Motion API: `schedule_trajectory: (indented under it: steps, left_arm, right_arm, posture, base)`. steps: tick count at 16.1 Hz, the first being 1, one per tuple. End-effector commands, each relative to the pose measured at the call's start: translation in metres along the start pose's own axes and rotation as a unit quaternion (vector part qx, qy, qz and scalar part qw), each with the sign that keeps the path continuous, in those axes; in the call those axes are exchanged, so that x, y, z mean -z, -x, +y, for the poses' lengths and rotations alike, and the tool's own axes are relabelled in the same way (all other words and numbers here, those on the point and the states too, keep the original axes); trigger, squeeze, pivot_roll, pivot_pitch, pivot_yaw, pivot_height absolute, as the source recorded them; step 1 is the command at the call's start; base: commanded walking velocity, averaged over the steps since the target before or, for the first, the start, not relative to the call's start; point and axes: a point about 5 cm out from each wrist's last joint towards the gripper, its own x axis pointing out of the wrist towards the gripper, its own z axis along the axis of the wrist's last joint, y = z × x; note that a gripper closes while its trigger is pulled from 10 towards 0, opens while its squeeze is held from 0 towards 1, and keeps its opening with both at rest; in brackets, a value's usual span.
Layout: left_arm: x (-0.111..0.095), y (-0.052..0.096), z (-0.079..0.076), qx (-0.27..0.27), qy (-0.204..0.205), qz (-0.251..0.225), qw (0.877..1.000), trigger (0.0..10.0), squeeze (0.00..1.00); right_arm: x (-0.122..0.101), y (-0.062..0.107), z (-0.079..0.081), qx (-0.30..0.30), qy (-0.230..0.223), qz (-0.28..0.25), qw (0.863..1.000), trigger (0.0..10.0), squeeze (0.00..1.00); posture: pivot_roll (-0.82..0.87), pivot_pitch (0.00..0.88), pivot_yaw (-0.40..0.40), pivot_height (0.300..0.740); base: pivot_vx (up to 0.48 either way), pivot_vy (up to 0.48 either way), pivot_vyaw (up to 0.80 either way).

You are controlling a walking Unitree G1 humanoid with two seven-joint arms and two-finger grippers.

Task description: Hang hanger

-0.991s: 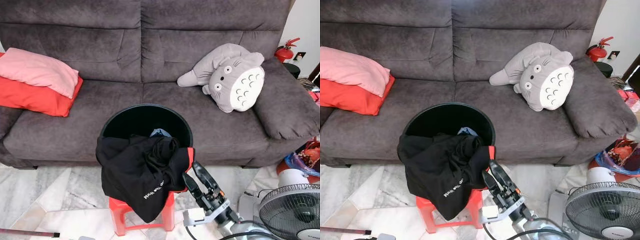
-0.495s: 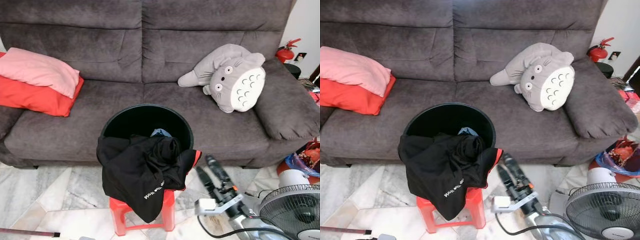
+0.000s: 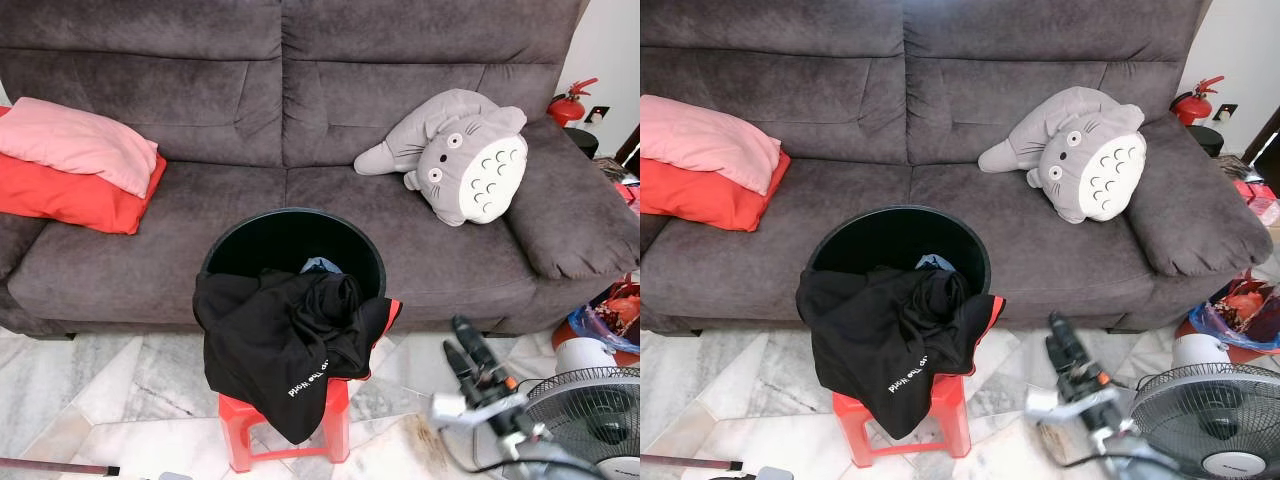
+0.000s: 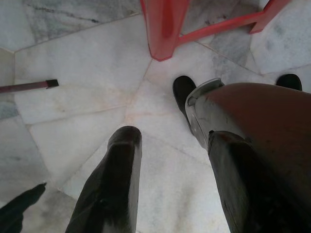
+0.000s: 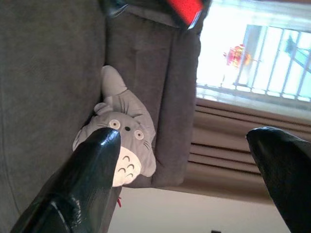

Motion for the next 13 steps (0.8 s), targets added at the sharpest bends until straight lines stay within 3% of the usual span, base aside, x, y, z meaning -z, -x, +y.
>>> schedule_trajectory:
  steps: [1, 6, 9, 11, 13]
  left_arm:
    - [0.011, 0.003, 0.0, 0.001, 0.004, 0.021, 1.0, 10.0, 0.0]
    - [0.01, 0.003, 0.003, -0.007, 0.008, 0.021, 1.0, 10.0, 0.0]
    - [0.012, 0.004, 0.006, -0.012, 0.007, 0.025, 1.0, 10.0, 0.0]
    - [0.012, 0.004, 0.007, -0.015, 0.006, 0.023, 1.0, 10.0, 0.0]
    - [0.011, 0.004, 0.008, -0.015, 0.005, 0.023, 1.0, 10.0, 0.0]
  right_arm:
    - [0.003, 0.003, 0.005, -0.025, 0.013, -0.011, 1.0, 10.0, 0.0]
    - [0.004, -0.014, 0.002, -0.046, 0.08, -0.135, 0.986, 10.0, 0.0]
    - [0.0, -0.022, -0.001, -0.039, 0.101, -0.179, 0.978, 10.0, 0.0]
    - [0.005, -0.029, -0.006, -0.037, 0.102, -0.17, 0.979, 10.0, 0.0]
    - [0.018, -0.036, -0.011, -0.04, 0.098, -0.121, 0.987, 10.0, 0.0]
  posture:
    - [-0.02, 0.172, -0.001, 0.74]
    - [0.01, 0.169, -0.003, 0.74]
    - [0.01, 0.163, 0.003, 0.74]
    - [0.01, 0.162, 0.005, 0.74]
    - [0.02, 0.157, 0.005, 0.74]
  base:
    - [0.0, 0.0, 0.0]
    - [0.0, 0.0, 0.0]
    - [0.0, 0.0, 0.0]
    - [0.0, 0.0, 0.0]
    - [0.0, 0.0, 0.0]
